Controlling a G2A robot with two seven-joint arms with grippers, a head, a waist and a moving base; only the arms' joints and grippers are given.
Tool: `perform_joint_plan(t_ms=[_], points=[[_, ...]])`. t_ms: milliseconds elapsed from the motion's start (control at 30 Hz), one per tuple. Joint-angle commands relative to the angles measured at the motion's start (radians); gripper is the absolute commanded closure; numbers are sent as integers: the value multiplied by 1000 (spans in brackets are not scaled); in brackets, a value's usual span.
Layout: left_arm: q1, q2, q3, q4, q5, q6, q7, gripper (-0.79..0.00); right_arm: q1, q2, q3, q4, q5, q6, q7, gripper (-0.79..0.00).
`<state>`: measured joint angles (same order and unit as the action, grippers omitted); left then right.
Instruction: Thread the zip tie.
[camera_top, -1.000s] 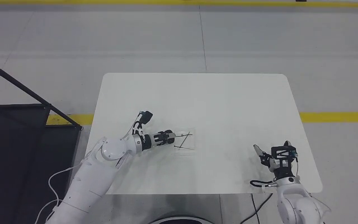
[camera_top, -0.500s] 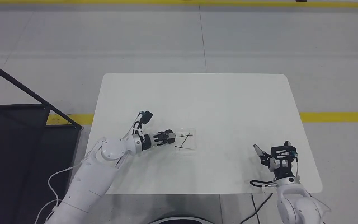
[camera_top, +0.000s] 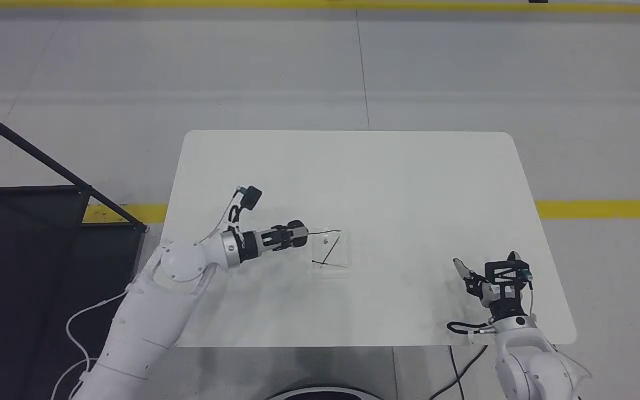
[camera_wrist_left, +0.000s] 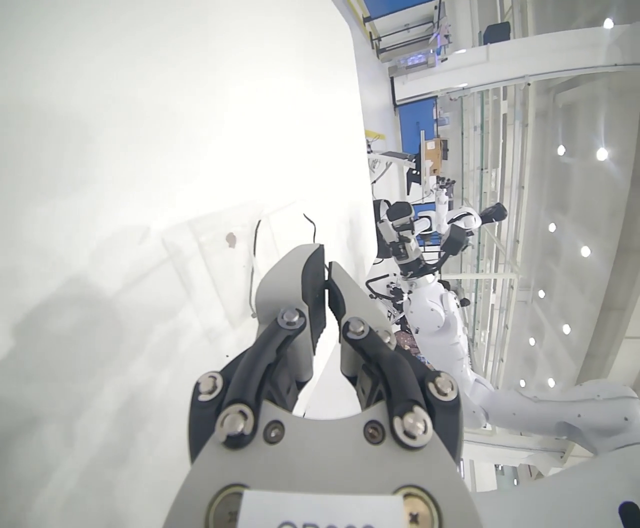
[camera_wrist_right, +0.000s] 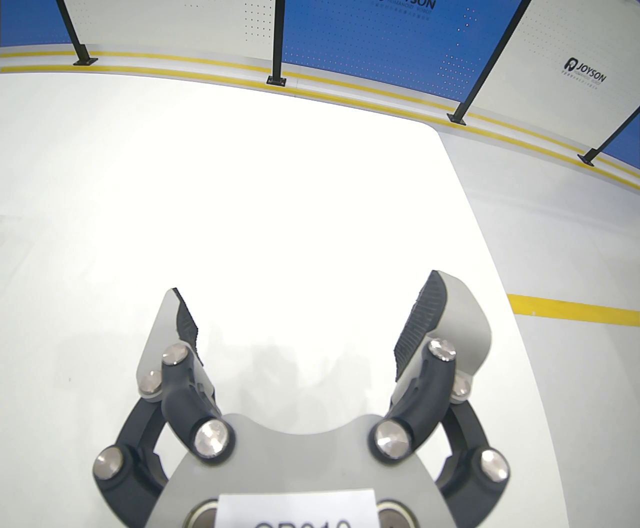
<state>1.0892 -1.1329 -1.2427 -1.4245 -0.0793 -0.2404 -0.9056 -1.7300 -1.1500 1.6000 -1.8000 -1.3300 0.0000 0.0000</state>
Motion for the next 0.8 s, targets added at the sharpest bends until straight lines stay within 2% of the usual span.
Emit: perform_joint_plan(t_ms=[0, 100, 767], points=[[-20, 1, -3, 11, -17, -32, -26, 0, 0, 0, 0, 0, 0, 0, 0, -785], [-54, 2, -7, 30, -23, -66, -45, 0, 0, 0, 0, 0, 0, 0, 0, -785], [-51, 4, -8, 14, -27, -72, -42, 0, 0, 0, 0, 0, 0, 0, 0, -785]])
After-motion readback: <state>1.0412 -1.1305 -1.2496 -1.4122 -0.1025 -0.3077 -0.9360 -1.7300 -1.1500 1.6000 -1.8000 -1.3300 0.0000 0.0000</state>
